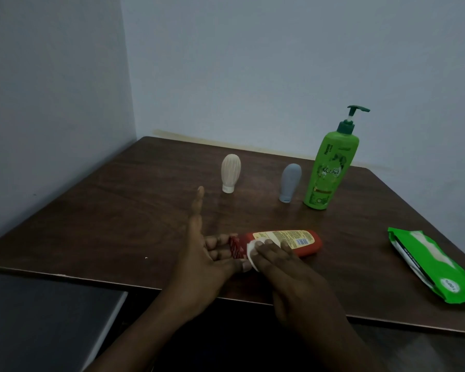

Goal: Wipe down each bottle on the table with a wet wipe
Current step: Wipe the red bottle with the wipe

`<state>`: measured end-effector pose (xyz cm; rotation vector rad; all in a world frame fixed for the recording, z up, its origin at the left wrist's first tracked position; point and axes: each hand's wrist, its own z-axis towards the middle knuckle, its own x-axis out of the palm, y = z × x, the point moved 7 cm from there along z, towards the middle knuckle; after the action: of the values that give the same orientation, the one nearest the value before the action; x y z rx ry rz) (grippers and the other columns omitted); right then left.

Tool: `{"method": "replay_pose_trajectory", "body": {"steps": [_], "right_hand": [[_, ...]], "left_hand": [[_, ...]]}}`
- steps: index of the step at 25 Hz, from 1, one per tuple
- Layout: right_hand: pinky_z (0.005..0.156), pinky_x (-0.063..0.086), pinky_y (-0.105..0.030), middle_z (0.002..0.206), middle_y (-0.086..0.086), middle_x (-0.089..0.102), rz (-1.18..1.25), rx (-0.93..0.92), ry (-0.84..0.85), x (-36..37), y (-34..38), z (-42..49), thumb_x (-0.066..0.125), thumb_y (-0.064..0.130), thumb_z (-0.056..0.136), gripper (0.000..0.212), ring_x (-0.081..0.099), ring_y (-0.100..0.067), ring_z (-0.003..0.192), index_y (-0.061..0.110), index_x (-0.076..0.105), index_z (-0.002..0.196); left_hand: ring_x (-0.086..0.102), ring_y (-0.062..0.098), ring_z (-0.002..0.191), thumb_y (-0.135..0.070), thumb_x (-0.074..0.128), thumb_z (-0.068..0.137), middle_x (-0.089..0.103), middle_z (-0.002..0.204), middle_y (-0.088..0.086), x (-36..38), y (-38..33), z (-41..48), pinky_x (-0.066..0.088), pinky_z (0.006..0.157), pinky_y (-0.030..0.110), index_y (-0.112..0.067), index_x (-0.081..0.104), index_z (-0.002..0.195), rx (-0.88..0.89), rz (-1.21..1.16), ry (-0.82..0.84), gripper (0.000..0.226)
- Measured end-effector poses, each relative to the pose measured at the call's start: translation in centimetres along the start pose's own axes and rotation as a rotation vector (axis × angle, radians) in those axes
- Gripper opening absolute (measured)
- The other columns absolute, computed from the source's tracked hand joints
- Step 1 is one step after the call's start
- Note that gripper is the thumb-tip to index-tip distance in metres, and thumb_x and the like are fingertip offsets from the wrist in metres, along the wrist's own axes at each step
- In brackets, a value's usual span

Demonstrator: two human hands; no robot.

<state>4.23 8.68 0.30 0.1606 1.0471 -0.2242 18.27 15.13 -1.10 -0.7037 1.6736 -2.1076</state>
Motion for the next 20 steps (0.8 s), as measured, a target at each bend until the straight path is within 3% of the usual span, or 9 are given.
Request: {"method": "replay_pose_trajectory", "body": {"steps": [6,10,14,18,20], "right_hand": [[0.111,0.038,-0.039,0.142,-0.001,0.055,0.006,0.032,0.042,0.1,-0.4,0.8,0.038,0.02,0.083,0.057,0.042,-0.011,0.135,0.017,0.056,0.137],[0.121,0.024,-0.031,0.15,0.004,0.047,0.184,0.174,0.127,0.2,-0.7,4.6,0.042,0.015,0.094,0.051,0.036,-0.008,0.142,0.026,0.048,0.144],[0.106,0.044,-0.033,0.134,0.007,0.062,0.09,0.327,0.131,-0.3,-5.1,5.1,0.047,0.022,0.098,0.04,0.056,-0.015,0.124,0.033,0.057,0.135],[0.082,0.054,-0.037,0.106,-0.003,0.074,-0.02,0.553,0.137,-1.6,-10.5,2.8,0.049,0.02,0.096,0.028,0.066,-0.018,0.09,0.026,0.068,0.115],[0.087,0.054,-0.037,0.112,-0.001,0.073,0.009,0.519,0.081,-1.9,-10.0,2.7,0.051,0.017,0.094,0.032,0.066,-0.019,0.097,0.027,0.067,0.12]], "left_hand": [[0.077,0.027,0.096,0.024,0.08,0.065,0.077,0.105,0.009,0.3,0.4,-0.1,0.063,0.082,0.045,-0.076,0.014,0.138,-0.006,0.043,0.017,0.141],[0.076,0.028,0.1,0.025,0.08,0.063,0.076,0.11,0.011,0.3,0.5,-0.1,0.062,0.083,0.048,-0.076,0.017,0.138,-0.003,0.049,0.02,0.141],[0.076,0.023,0.099,0.02,0.084,0.063,0.075,0.111,0.007,-0.4,0.4,0.0,0.063,0.082,0.039,-0.076,0.016,0.138,0.011,0.07,-0.019,0.139],[0.074,0.019,0.104,0.018,0.084,0.065,0.074,0.115,0.002,-0.5,0.5,0.2,0.062,0.088,0.037,-0.074,0.017,0.139,0.017,0.083,-0.018,0.136],[0.072,0.017,0.108,0.018,0.084,0.064,0.074,0.117,0.001,-0.4,0.4,0.2,0.06,0.092,0.038,-0.073,0.019,0.14,0.03,0.098,-0.019,0.135]]}}
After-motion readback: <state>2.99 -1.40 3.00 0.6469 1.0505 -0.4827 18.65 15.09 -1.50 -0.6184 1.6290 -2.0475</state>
